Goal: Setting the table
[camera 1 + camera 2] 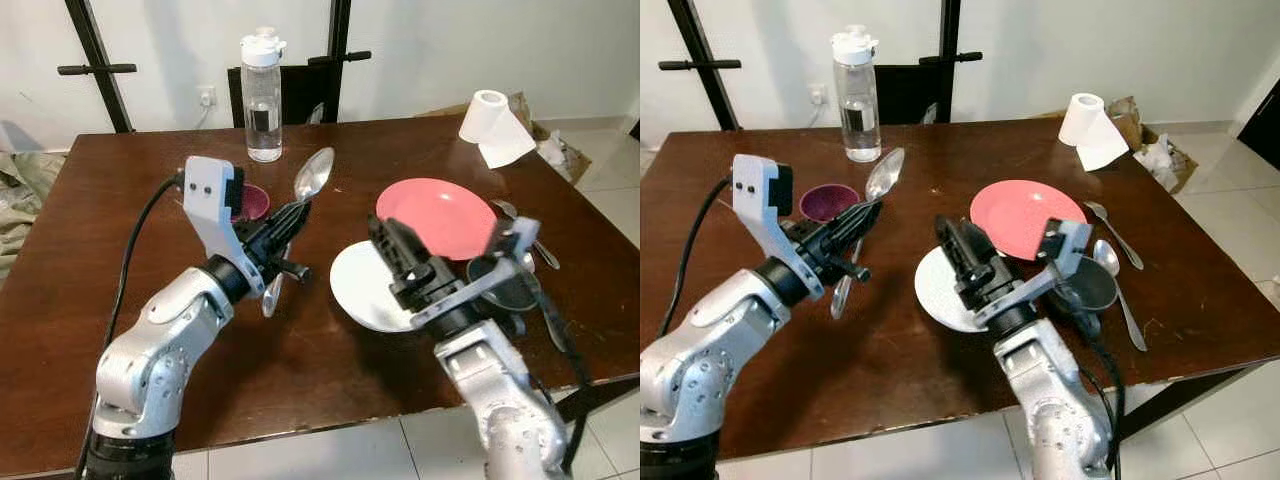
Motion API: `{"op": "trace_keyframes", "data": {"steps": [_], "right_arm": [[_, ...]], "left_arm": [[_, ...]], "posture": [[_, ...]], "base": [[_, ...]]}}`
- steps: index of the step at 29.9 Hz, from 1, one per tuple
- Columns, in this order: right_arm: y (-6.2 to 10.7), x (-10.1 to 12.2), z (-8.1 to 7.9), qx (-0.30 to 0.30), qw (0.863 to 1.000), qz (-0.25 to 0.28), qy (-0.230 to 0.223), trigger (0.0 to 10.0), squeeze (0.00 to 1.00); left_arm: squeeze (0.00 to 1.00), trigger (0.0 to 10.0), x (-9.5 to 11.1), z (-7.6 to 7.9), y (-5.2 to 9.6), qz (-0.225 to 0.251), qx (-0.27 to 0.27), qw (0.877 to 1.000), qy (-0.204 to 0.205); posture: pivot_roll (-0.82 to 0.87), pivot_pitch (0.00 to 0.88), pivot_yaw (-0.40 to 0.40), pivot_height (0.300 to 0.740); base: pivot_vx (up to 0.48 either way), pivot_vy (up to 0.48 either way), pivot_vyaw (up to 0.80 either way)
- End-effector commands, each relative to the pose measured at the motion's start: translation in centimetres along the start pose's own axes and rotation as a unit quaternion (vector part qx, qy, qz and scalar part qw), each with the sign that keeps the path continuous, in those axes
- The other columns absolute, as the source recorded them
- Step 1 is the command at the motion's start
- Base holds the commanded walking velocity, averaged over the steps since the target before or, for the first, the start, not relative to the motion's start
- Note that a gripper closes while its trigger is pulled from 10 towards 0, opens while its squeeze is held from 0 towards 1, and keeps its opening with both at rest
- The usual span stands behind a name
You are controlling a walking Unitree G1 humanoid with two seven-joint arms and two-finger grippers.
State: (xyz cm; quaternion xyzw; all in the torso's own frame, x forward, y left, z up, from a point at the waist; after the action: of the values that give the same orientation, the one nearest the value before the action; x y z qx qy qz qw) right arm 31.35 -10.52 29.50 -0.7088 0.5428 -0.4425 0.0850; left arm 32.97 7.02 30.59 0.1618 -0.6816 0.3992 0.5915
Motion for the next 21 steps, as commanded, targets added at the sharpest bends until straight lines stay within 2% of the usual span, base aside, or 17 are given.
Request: {"op": "trace_keyframes", "data": {"steps": [1,8,13,21], "right_arm": [[0.4,1.2,-1.4,0.038,0.998,0.022,-0.039,10.0,0.00],[0.8,2.3,-2.4,0.066,0.994,0.042,-0.075,10.0,0.00],[1.2,1.0,-2.3,0.066,0.996,-0.004,-0.063,10.0,0.00],[1.2,0.9,-2.3,0.065,0.996,-0.009,-0.064,10.0,0.00]], "left_arm": [[0.00,10.0,0.4,0.4,0.0,0.005,-0.025,1.000,0.015],[0.00,10.0,1.3,0.1,0.1,0.023,-0.039,0.998,0.037],[0.00,10.0,2.1,0.9,0.0,0.037,-0.068,0.996,0.048],[0.00,10.0,2.2,1.1,0.0,0.039,-0.074,0.995,0.050]], "posture": [[0.06,0.135,0.070,0.740],[0.06,0.132,0.072,0.740],[0.05,0.128,0.072,0.740],[0.05,0.128,0.072,0.740]], "base": [[0.000,0.000,0.00],[0.000,0.000,0.00],[0.000,0.000,0.00],[0.000,0.000,0.00]]}}
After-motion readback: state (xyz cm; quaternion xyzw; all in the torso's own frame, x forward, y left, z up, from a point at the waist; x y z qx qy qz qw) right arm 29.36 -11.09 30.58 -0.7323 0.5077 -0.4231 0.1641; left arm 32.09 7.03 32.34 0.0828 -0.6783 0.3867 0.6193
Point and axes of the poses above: a point about 5 cm out from each wrist's last joint towards the gripper, its own y axis pointing back from the gripper into the wrist, its own x axis along the axis of the wrist's last joint, z = x × y, the point moved 5 cm from there along -y, pointing out of the wrist towards the gripper, and after that the axes turned 8 degrees about -y, right-handed, at the moved point
